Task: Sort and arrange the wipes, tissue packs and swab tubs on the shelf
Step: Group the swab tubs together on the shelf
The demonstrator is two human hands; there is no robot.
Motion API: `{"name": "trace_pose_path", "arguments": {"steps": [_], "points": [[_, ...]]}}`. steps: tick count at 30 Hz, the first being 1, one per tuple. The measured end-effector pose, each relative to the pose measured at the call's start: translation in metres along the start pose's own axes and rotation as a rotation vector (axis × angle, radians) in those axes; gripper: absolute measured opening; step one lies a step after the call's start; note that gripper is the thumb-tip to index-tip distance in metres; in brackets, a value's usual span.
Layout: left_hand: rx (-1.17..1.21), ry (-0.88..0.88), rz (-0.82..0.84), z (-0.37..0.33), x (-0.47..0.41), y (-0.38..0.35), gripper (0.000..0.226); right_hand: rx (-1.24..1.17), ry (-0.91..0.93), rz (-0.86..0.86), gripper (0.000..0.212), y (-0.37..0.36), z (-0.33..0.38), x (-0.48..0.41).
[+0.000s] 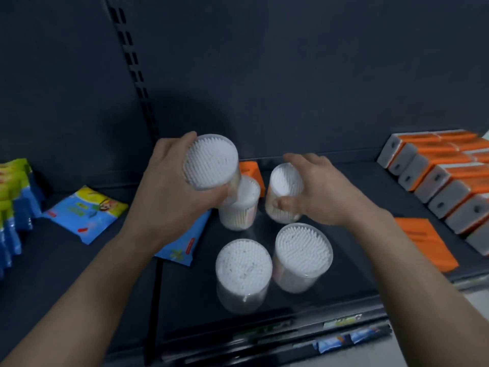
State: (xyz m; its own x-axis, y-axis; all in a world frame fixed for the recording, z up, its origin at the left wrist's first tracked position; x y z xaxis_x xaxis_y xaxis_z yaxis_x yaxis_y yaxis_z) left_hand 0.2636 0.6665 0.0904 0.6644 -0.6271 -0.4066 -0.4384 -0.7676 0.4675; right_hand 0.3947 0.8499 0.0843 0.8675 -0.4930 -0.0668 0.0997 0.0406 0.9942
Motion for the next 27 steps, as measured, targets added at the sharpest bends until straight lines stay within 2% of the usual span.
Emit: {"name": "trace_pose_path", "arguments": {"steps": [10, 19, 23, 27], "points": [[-0.1, 0.144, -0.142, -0.006, 0.032, -0.015, 0.099, 0.008, 0.153, 0.157, 0.093, -0.02, -0.016, -0.013], [-0.137, 0.195, -0.229, -0.015, 0.051, -0.016, 0.086, 0.006, 0.251, 0.173, 0.08, -0.023, -0.015, -0.015], [-0.164, 0.225, -0.193, -0.009, 0.056, -0.01, 0.083, 0.032, 0.24, 0.198, 0.081, -0.022, -0.012, -0.017], [-0.06, 0.211, -0.119, -0.005, 0.053, -0.008, 0.061, 0.058, 0.19, 0.241, 0.083, -0.019, -0.008, -0.017]]}}
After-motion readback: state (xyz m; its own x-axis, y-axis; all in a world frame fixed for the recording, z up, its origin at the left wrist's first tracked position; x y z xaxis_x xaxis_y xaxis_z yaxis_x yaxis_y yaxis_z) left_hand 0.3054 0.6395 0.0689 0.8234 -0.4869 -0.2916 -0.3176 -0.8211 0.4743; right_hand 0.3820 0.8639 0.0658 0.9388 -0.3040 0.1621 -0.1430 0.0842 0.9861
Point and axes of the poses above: each hand's wrist, its own x-axis away from the middle knuckle, its own y-axis out of the back of the hand, z = x × y, the point moved 2 cm from there along -x, towards the middle knuckle, and after that the axes turned 13 degrees about x, right-handed, at the moved point
